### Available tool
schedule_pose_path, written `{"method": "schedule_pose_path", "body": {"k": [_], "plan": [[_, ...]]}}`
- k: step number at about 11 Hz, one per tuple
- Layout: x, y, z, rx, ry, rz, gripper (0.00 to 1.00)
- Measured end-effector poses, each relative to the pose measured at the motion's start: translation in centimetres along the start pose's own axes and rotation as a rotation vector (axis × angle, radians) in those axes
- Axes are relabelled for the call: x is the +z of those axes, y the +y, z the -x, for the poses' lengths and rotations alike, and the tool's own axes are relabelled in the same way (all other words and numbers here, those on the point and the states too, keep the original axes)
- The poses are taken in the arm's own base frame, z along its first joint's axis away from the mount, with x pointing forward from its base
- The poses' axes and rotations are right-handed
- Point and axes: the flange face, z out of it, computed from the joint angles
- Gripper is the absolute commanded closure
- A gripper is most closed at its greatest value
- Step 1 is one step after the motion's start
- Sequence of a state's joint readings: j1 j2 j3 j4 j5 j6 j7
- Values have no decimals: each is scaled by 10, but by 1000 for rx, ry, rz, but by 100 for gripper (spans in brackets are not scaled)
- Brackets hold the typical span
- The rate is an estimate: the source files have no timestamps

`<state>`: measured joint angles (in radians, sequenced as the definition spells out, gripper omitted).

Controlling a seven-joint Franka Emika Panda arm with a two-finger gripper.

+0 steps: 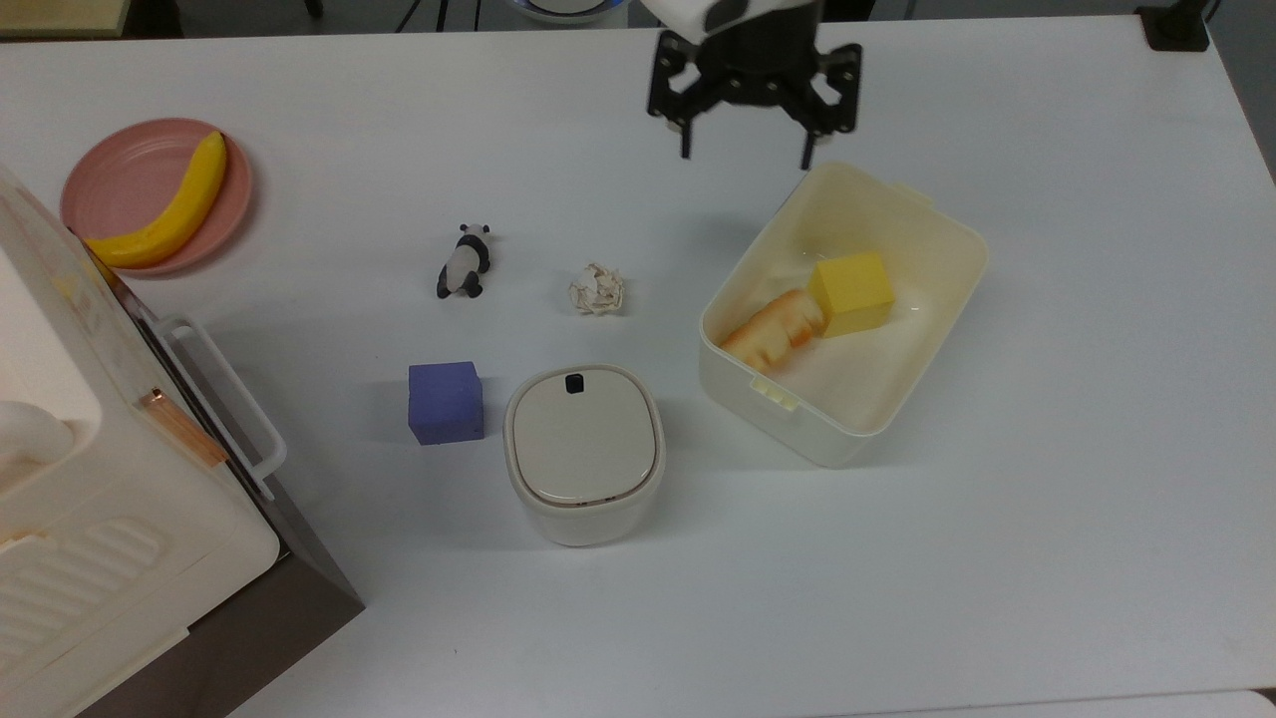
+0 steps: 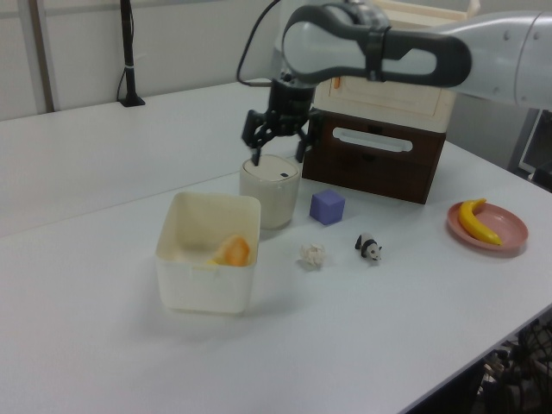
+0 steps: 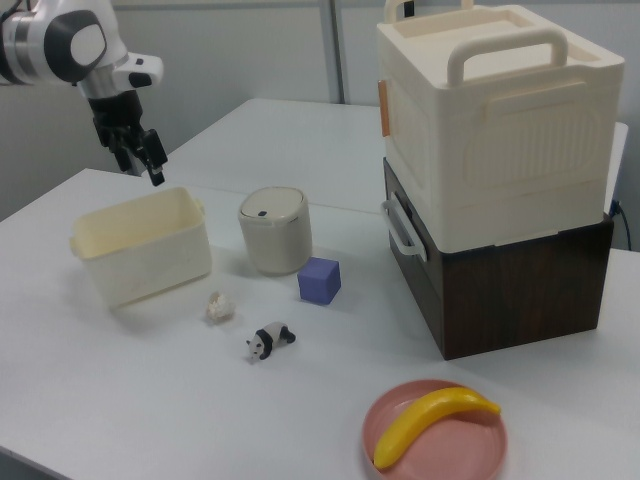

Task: Put the bread in the basket

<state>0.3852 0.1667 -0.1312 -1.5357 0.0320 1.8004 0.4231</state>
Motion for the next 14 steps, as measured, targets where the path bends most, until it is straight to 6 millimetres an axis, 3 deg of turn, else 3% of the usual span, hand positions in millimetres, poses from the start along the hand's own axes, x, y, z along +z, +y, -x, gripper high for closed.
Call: {"method": "schedule_pose_path", "body": {"k": [5, 7, 11, 14], "plan": [[-48, 107, 7, -15, -116, 35, 0], [-44, 123, 4, 0, -130, 39, 0], [-33, 130, -1, 1, -149, 44, 0], [-34, 155, -6, -24, -151, 30, 0]]}}
